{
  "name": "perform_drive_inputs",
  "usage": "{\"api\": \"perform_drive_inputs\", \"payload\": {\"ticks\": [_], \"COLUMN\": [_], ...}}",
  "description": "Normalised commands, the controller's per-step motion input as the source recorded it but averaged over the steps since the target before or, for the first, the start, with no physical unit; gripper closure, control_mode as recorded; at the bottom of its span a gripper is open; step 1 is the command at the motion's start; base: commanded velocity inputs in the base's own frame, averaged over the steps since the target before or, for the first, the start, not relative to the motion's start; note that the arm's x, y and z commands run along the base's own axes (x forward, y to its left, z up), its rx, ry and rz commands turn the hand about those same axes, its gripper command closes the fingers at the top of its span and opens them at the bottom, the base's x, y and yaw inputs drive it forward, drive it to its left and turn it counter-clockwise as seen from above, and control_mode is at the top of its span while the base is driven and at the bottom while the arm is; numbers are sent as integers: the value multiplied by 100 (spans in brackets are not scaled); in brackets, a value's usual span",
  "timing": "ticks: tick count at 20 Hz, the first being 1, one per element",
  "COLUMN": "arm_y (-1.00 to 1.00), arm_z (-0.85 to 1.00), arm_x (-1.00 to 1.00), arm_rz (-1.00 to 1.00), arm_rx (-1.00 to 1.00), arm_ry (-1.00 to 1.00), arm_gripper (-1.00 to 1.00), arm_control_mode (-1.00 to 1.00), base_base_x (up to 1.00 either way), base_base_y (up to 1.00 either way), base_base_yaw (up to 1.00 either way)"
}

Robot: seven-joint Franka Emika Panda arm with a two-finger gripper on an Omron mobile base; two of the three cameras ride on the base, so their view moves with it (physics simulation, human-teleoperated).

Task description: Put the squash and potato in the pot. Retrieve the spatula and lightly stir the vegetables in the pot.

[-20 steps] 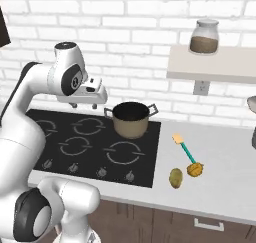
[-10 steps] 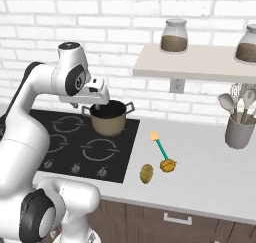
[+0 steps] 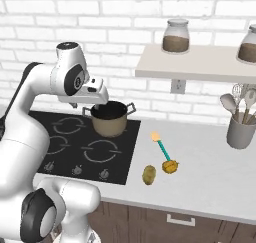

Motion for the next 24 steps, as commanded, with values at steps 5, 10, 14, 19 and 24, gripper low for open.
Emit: {"api": "perform_drive_inputs", "payload": {"ticks": [5, 10, 14, 19, 24], "arm_y": [0, -43, -48, -19, -3], "arm_z": [0, -73, -81, -62, -11], "arm_x": [0, -4, -27, -35, -13], "arm_rz": [0, -6, -8, -3, 0], "arm_rx": [0, 0, -1, -5, 0], "arm_ry": [0, 4, 2, 3, -1], "arm_gripper": [-100, -100, -100, -100, -100], "arm_control_mode": [-100, -100, -100, -100, -100], "base_base_x": [21, 0, 0, 0, 0], "base_base_y": [0, 0, 0, 0, 0], "base_base_yaw": [0, 0, 0, 0, 0]}}
